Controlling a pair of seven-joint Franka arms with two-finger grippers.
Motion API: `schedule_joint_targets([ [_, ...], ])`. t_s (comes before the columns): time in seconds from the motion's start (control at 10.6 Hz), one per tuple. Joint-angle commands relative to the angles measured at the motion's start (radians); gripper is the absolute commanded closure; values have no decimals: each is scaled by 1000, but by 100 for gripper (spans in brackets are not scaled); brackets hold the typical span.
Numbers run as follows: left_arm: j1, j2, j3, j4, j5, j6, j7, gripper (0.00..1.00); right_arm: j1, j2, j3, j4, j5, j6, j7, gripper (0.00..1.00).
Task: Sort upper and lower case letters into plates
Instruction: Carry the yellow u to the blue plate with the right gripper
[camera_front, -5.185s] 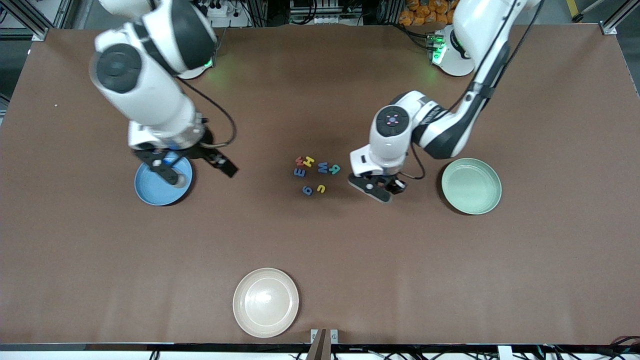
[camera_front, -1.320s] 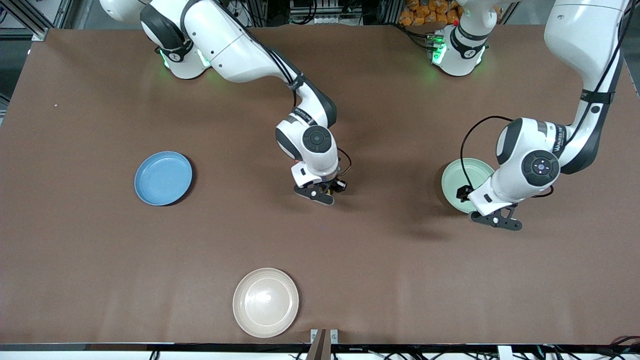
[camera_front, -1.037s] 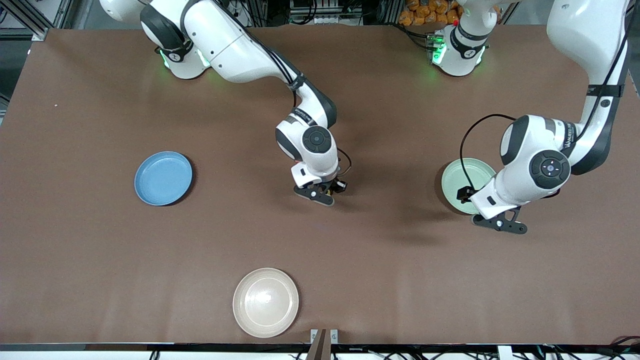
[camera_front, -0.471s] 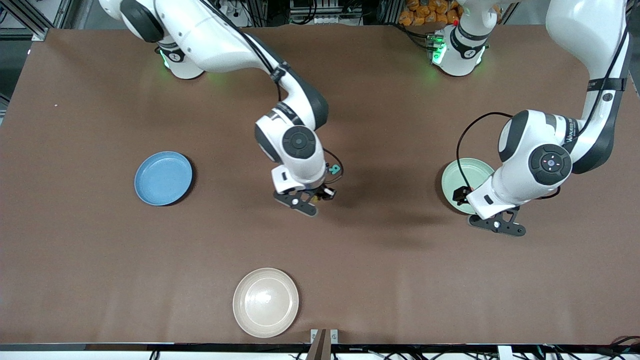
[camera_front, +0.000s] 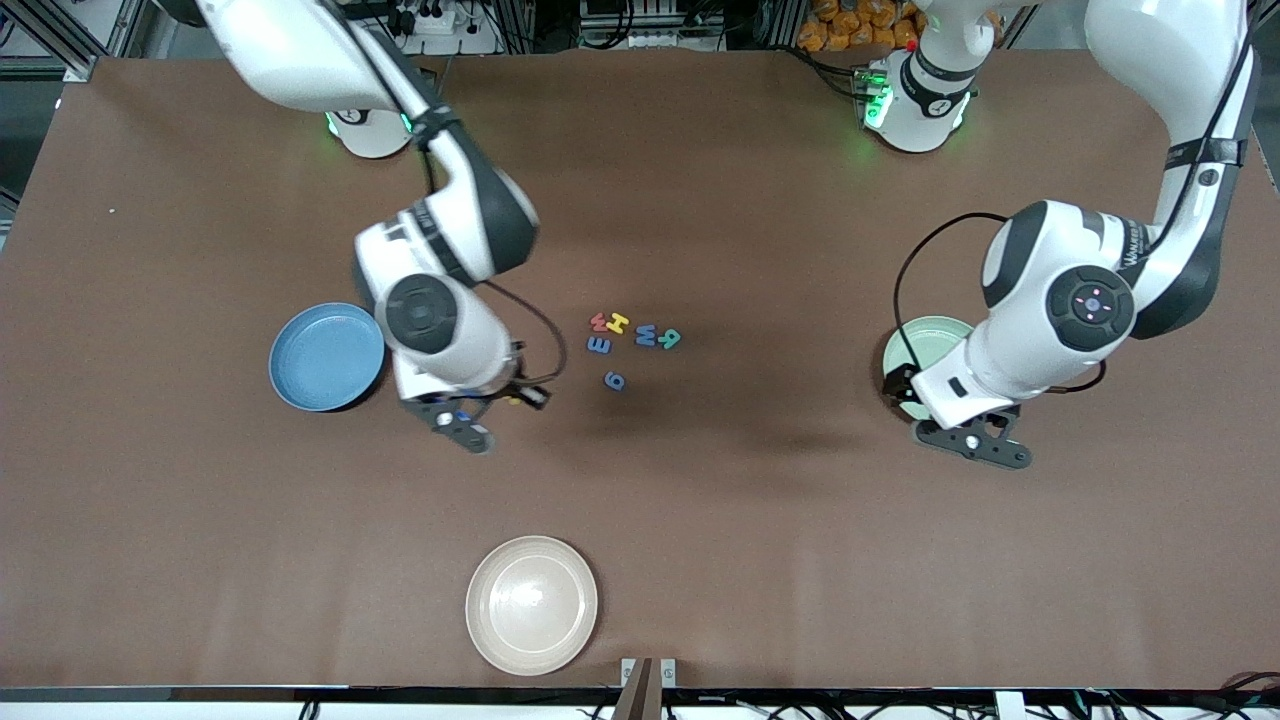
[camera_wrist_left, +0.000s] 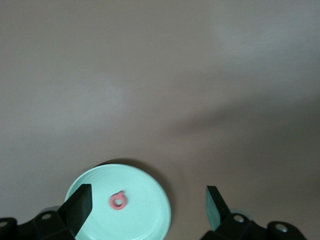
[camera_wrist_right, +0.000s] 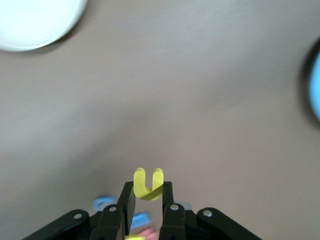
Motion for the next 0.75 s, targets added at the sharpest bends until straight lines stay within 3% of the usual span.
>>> schedule_joint_targets([
  [0.0, -54, 16, -10, 44, -22, -27, -5, 0, -168, -113, 16, -253, 16, 34, -176, 100],
  [0.38, -122, 68, -10, 47, -19, -12, 11, 0, -391, -152, 14, -438, 16, 88, -476, 100],
  [0.66, -140, 106, -10, 74, -16, -9, 4, 0, -449, -176, 10, -544, 14, 172, -620, 100],
])
